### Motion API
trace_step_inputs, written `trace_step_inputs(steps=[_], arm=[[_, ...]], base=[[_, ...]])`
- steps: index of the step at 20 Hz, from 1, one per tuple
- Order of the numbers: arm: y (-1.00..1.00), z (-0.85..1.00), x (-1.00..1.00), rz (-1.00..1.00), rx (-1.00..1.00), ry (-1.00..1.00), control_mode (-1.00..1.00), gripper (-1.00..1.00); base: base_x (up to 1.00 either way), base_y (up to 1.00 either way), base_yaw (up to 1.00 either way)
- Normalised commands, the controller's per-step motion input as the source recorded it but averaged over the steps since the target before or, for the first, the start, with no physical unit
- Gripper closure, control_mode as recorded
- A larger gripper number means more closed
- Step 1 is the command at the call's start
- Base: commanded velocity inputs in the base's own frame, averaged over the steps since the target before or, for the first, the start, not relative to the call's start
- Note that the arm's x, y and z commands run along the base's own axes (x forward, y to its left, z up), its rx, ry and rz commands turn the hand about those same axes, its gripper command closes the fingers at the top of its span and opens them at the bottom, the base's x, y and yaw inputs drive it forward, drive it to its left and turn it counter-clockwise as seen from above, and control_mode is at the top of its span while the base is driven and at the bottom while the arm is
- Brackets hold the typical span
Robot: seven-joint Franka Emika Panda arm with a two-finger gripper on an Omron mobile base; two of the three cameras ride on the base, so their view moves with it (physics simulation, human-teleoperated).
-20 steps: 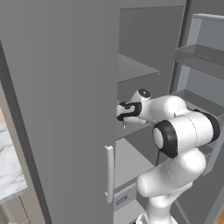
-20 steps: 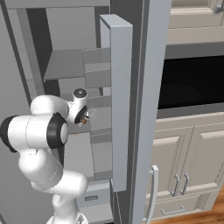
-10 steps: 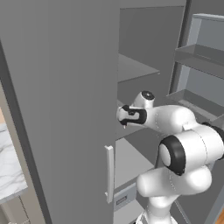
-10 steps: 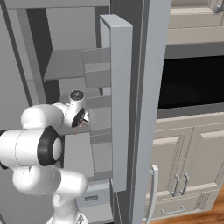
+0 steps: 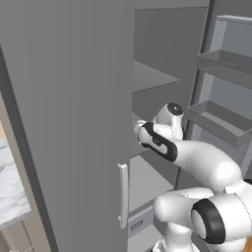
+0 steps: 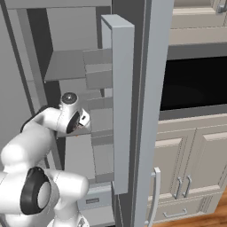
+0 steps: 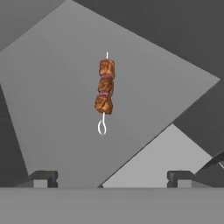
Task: Store the kebab skewer in the freezer for long-term storage. Close the freezer door after placing the cooked food.
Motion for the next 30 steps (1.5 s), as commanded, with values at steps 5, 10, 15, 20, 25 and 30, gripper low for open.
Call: trace_step_inputs(steps=[5, 10, 15, 20, 25, 30], arm=[[0.0, 0.55, -0.49, 0.0, 0.0, -0.03, -1.0, -1.0], [0.0, 0.37, -0.66, 0.0, 0.0, -0.01, -1.0, -1.0], [0.0, 0.46, -0.6, 0.0, -0.02, -0.02, -1.0, -1.0], [0.0, 0.47, -0.59, 0.0, -0.09, -0.01, -1.0, -1.0], [0.0, 0.21, -0.56, 0.03, -0.14, 0.0, -1.0, -1.0], [0.0, 0.28, -0.58, 0.13, -0.09, 0.01, -1.0, -1.0]], base=[[0.0, 0.0, 0.0], [0.0, 0.0, 0.0], [0.0, 0.0, 0.0], [0.0, 0.0, 0.0], [0.0, 0.0, 0.0], [0.0, 0.0, 0.0]])
